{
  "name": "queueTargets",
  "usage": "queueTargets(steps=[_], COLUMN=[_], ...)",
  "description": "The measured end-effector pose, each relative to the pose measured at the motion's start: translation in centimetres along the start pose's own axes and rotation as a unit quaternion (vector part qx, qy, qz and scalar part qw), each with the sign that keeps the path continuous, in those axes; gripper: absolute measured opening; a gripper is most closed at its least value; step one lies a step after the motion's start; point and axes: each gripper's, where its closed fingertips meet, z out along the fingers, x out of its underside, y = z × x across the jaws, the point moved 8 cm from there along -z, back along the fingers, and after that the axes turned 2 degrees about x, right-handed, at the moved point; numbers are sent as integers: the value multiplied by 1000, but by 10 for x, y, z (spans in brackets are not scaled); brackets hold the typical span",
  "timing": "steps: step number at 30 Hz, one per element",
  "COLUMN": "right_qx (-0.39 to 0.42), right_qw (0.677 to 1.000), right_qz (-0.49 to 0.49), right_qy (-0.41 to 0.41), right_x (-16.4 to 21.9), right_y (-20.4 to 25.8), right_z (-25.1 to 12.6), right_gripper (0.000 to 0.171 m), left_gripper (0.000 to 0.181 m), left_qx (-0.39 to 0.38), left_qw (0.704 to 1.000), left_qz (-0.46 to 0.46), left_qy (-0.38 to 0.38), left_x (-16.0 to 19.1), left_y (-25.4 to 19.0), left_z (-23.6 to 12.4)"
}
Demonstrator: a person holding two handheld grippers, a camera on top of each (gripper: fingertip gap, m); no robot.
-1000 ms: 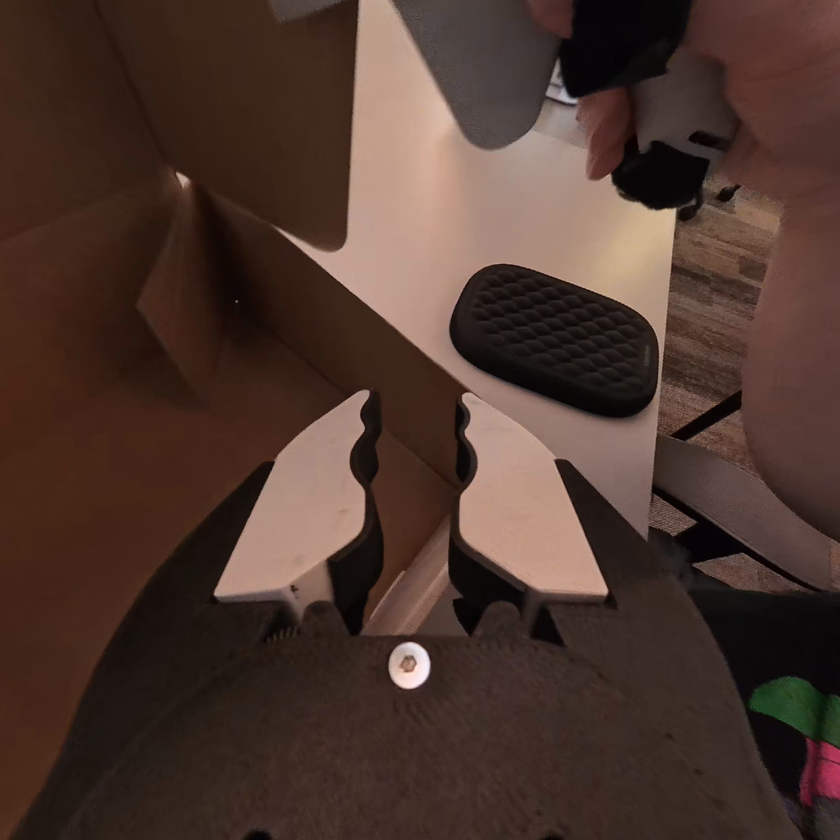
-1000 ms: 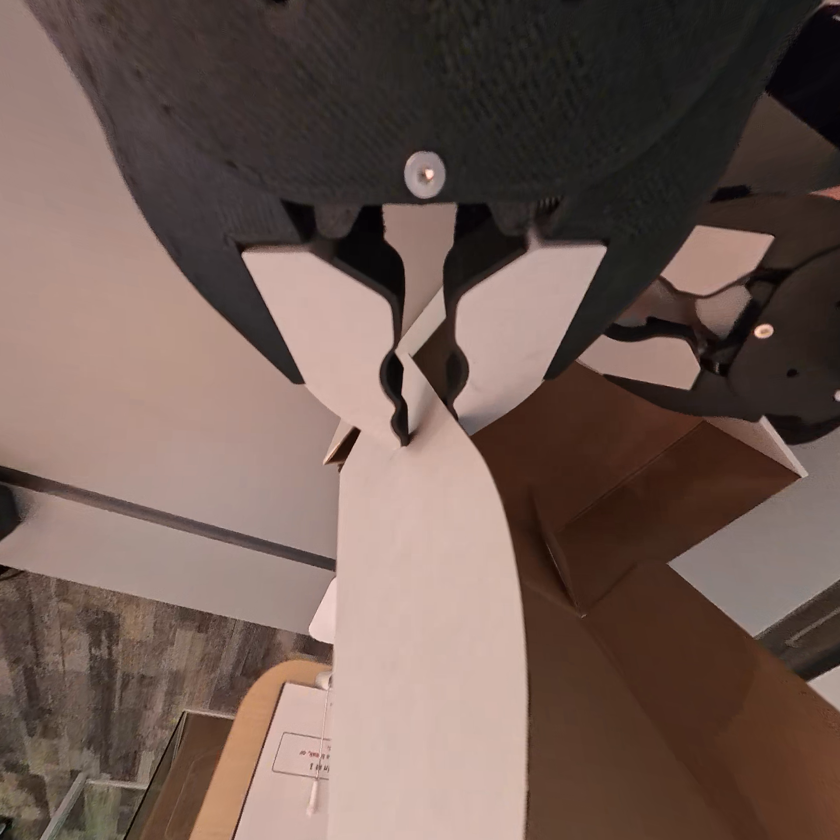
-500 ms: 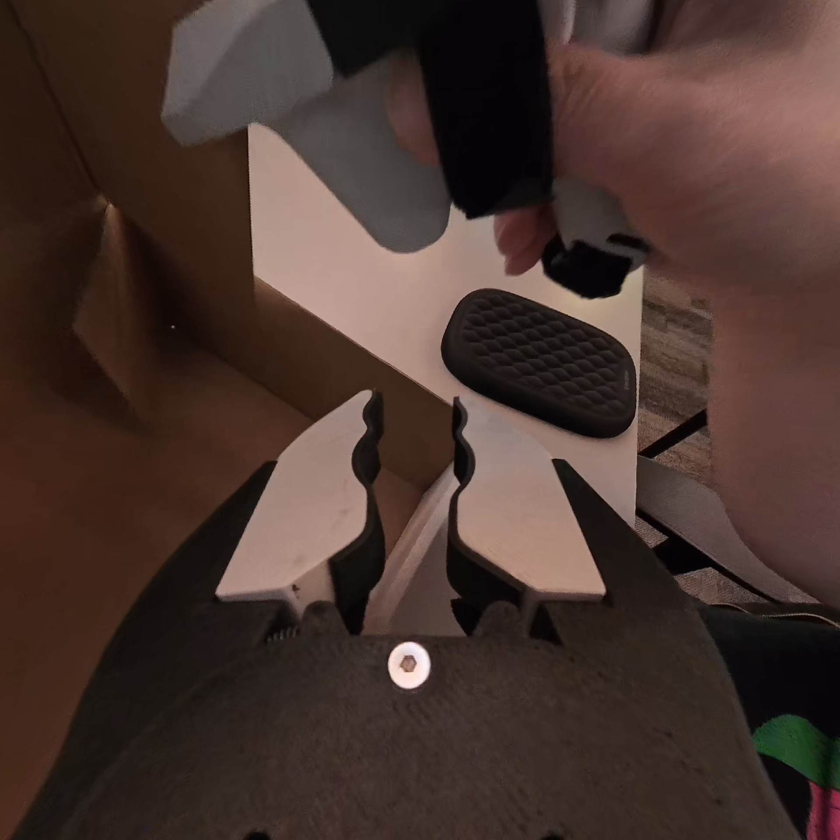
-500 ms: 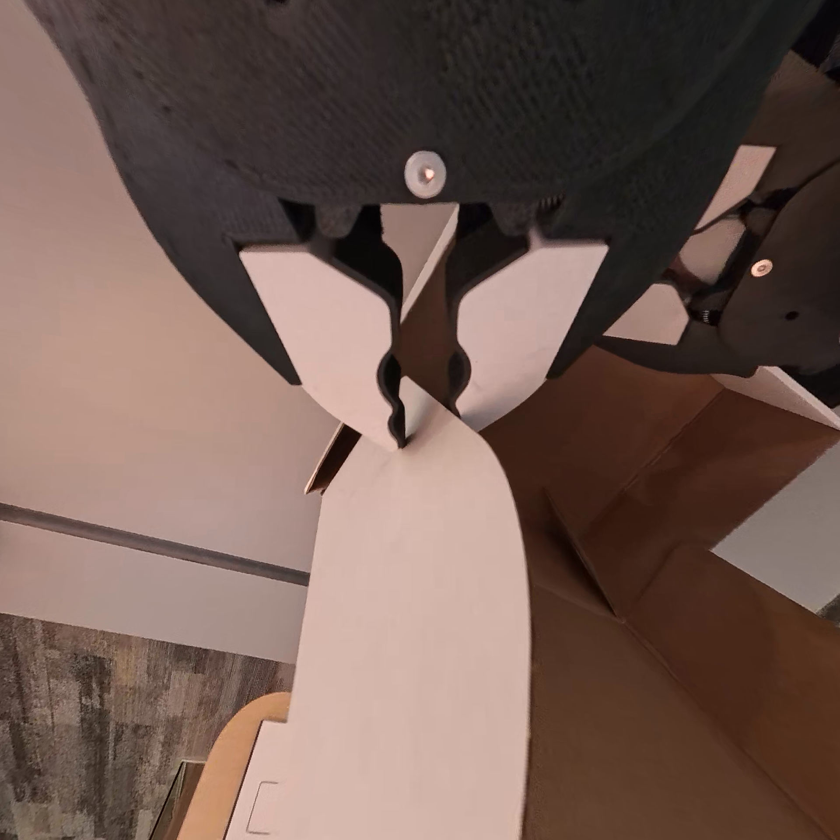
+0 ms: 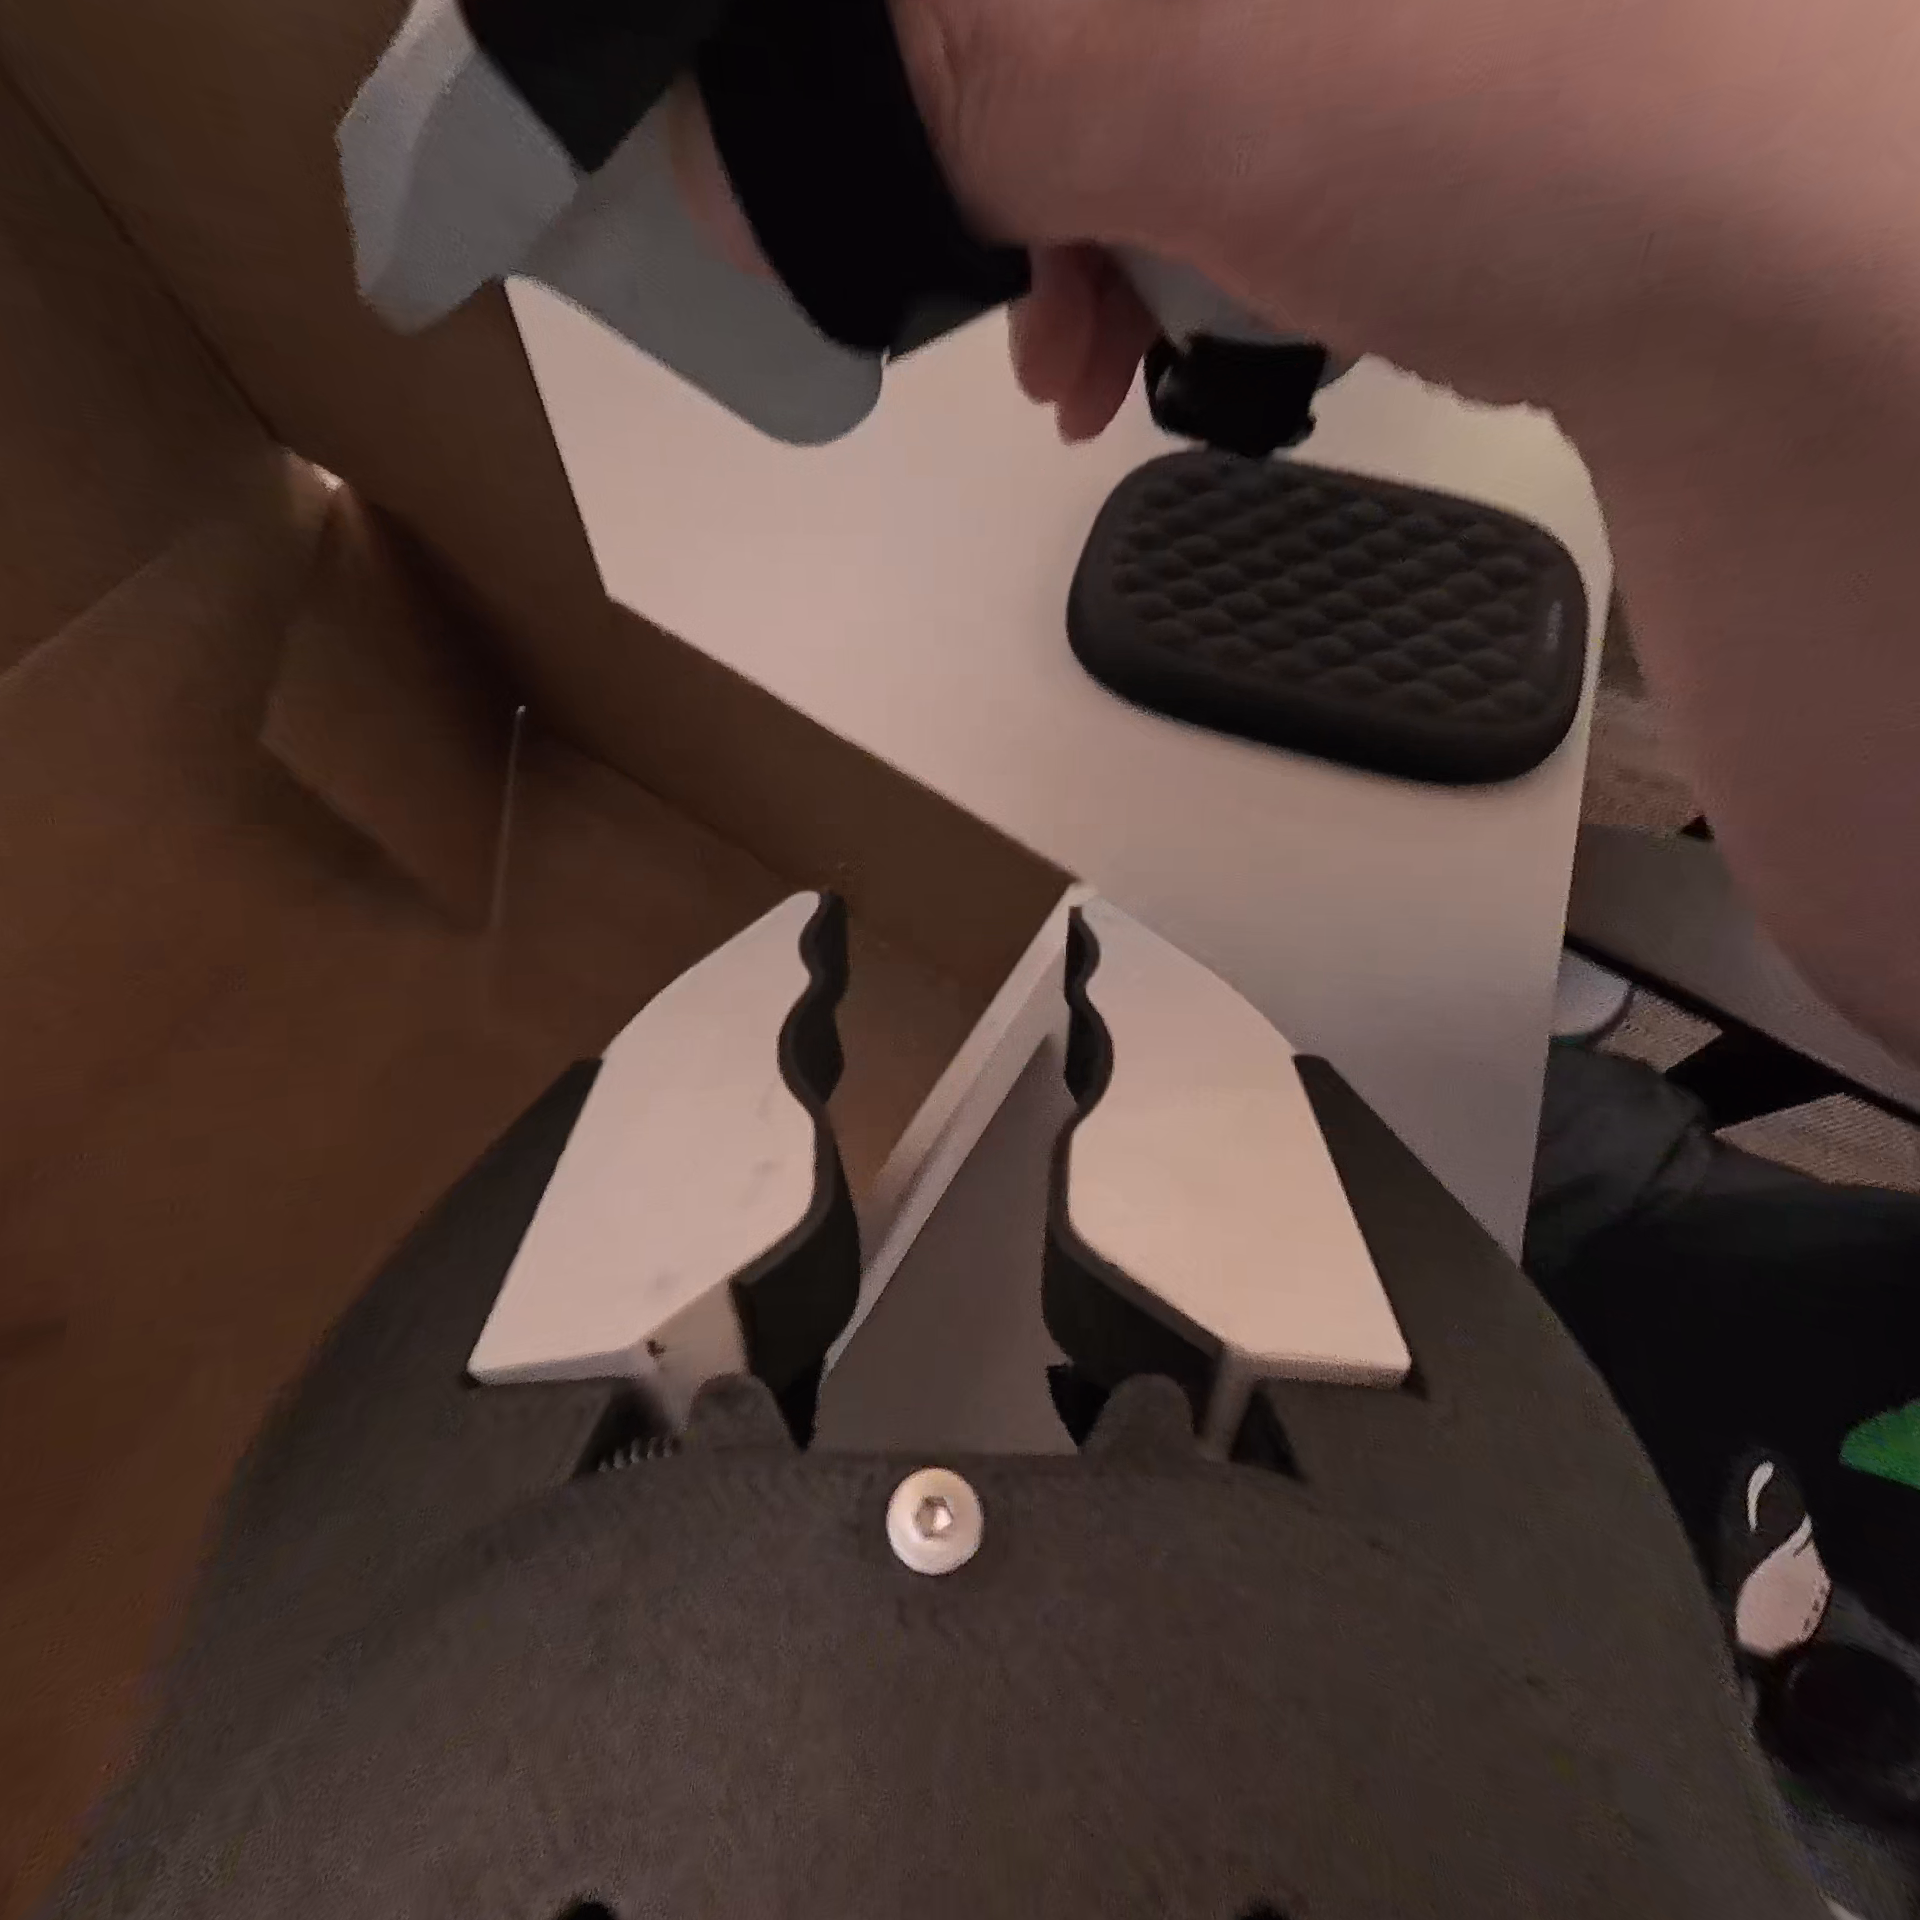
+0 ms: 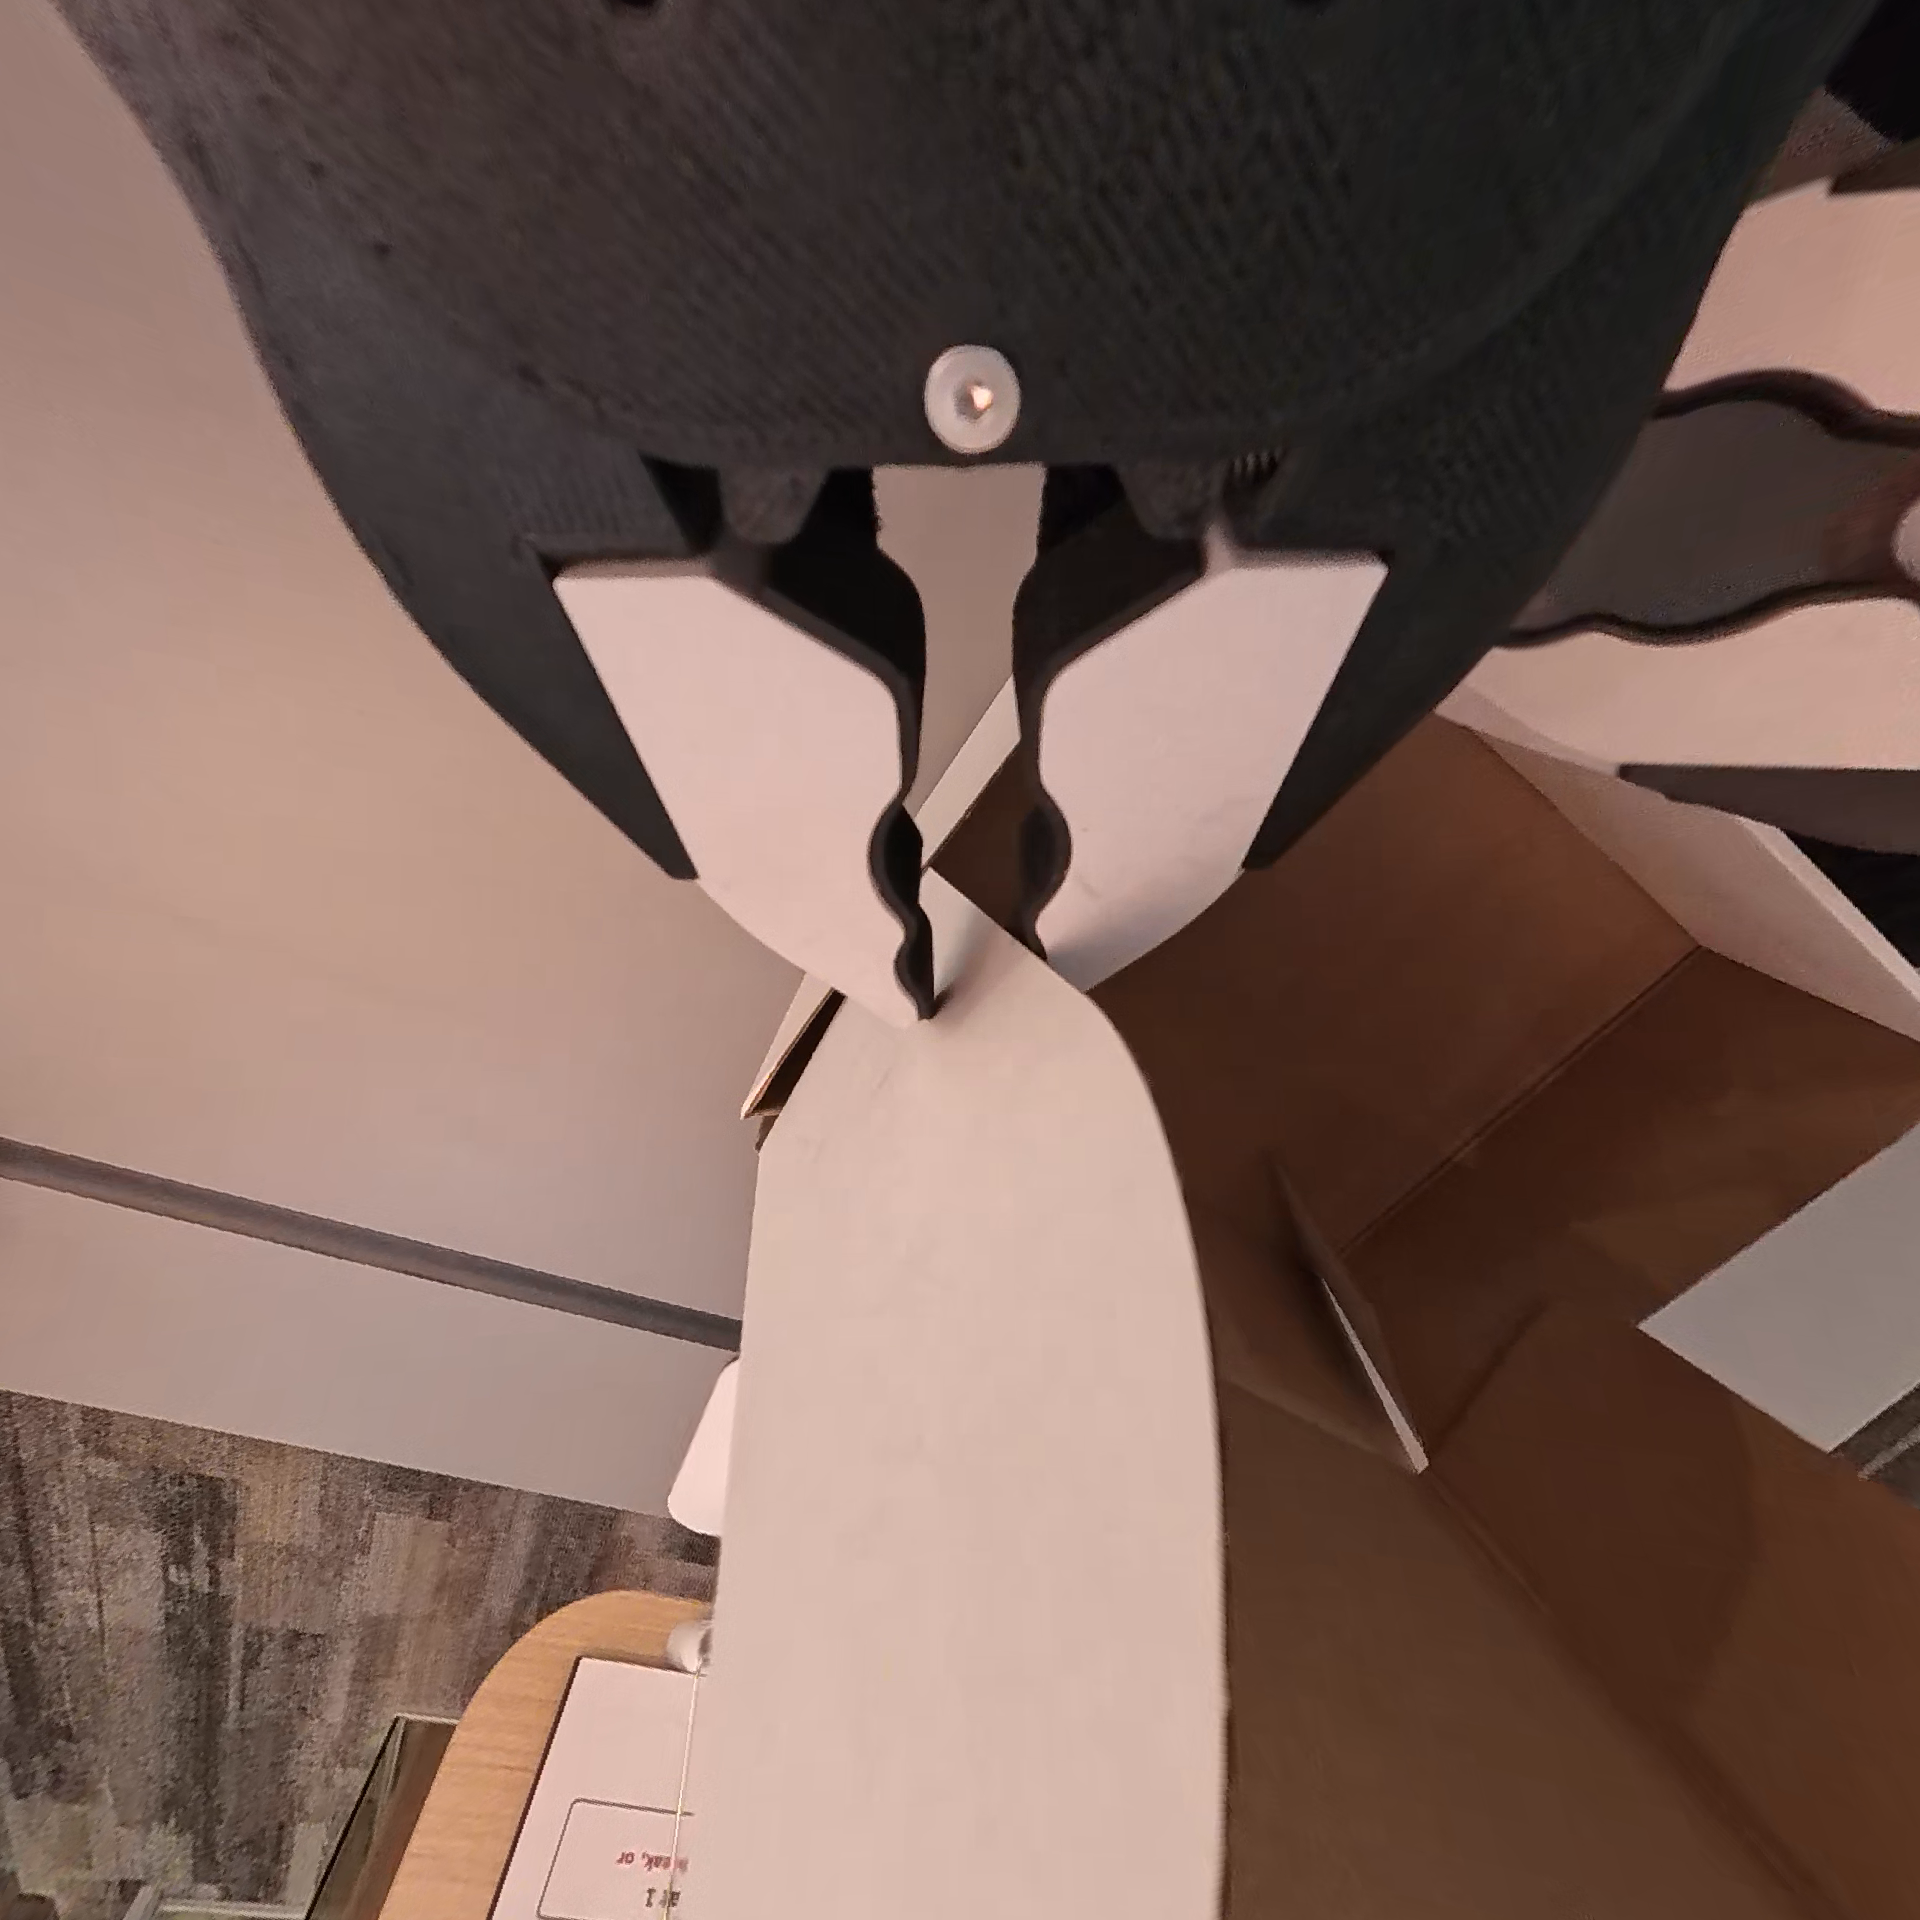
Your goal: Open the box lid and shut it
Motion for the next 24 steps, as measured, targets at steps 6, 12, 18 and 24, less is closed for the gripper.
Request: queueTargets(steps=[6,12,18,24], right_qx=[2,0,-4,-8], right_qw=[1000,1000,1000,1000], right_qz=[2,3,6,6], right_qy=[-2,5,3,0], right_x=[0,4,4,4], right_y=[0,-1,-3,-4], right_z=[2,3,3,5], right_gripper=[13,13,13,13], left_gripper=[34,41,41,43], left_qx=[24,16,36,14], left_qw=[997,987,968,961], left_qz=[5,89,149,168], left_qy=[70,135,197,217], left_x=[19,24,30,42], left_y=[6,4,17,29], left_z=[-17,-20,-28,-38])
